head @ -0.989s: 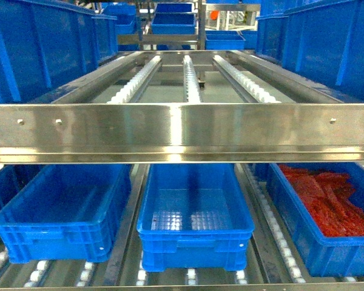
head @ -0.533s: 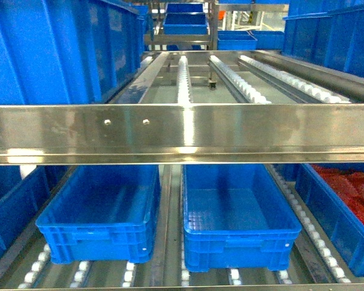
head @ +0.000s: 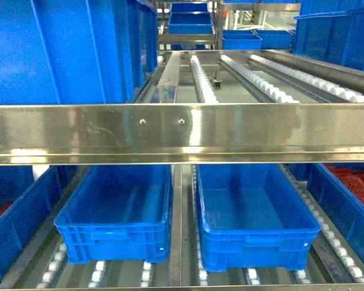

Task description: Sort blue parts and orange caps into right shelf containers

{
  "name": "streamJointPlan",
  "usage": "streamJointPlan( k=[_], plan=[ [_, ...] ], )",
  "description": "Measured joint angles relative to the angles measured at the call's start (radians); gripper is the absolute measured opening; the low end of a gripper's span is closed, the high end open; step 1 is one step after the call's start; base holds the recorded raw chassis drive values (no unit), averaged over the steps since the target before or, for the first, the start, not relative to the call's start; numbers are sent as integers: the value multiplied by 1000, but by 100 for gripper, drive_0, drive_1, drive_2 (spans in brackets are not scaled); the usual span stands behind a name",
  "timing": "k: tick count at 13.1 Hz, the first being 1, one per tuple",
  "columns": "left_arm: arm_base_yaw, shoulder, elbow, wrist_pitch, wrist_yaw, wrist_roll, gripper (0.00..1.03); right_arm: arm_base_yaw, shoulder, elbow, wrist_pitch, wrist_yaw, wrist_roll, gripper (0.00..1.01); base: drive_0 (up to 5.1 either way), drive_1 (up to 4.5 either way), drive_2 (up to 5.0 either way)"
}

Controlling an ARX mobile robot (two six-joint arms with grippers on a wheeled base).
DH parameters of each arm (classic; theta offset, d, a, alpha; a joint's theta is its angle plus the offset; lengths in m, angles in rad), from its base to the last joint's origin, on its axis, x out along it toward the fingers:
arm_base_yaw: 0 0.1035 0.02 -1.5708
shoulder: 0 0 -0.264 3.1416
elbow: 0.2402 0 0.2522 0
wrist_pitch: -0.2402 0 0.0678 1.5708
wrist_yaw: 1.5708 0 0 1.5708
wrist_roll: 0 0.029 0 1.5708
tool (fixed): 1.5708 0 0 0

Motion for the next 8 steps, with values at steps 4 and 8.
streamJointPlan(
  k=[4,8],
  plan=[
    [0,0,0,0,0,0,44,0,0,0,0,0,0,44,-487,258,258],
    [0,0,0,2,-1,0,44,0,0,0,3,0,0,44,-487,258,258]
  ],
)
